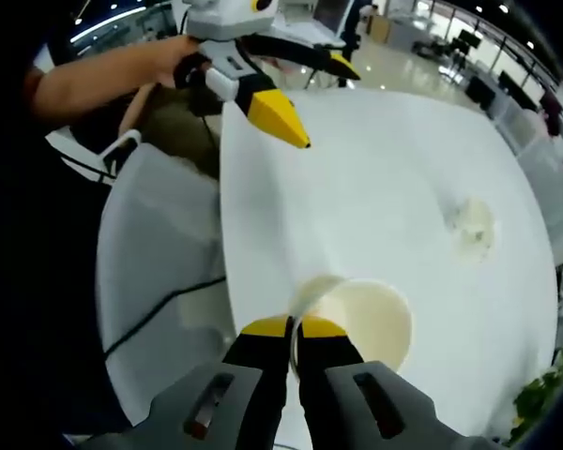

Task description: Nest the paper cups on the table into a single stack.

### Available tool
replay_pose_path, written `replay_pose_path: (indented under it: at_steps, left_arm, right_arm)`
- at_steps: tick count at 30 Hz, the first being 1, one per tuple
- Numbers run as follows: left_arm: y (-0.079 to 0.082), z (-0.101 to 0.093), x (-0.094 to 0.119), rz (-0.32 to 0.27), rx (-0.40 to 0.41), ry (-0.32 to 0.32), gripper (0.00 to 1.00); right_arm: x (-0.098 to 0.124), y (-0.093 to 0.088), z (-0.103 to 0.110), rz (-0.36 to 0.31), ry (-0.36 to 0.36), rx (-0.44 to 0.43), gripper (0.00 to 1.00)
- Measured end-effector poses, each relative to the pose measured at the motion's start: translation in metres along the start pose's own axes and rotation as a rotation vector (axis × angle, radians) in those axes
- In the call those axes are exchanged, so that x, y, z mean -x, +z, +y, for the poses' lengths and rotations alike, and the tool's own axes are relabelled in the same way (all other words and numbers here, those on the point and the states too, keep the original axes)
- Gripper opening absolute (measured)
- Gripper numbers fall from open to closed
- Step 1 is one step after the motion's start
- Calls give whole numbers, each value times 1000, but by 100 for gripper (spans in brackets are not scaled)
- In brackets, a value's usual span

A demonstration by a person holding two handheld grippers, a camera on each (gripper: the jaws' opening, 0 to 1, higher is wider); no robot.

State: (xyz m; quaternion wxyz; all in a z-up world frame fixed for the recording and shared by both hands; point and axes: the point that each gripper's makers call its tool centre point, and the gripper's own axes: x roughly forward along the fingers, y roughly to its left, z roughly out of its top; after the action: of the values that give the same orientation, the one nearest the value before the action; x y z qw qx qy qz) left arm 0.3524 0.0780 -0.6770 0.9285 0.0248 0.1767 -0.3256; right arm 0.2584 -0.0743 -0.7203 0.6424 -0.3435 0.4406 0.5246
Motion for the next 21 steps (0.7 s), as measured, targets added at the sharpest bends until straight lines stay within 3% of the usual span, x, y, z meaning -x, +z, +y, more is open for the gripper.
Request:
replay_pose_path:
  at_steps: [21]
  left_arm:
    - [-2,1,5,-3,14,8,98]
  right_arm:
    - [-28,-13,-4,40,0,-9,0]
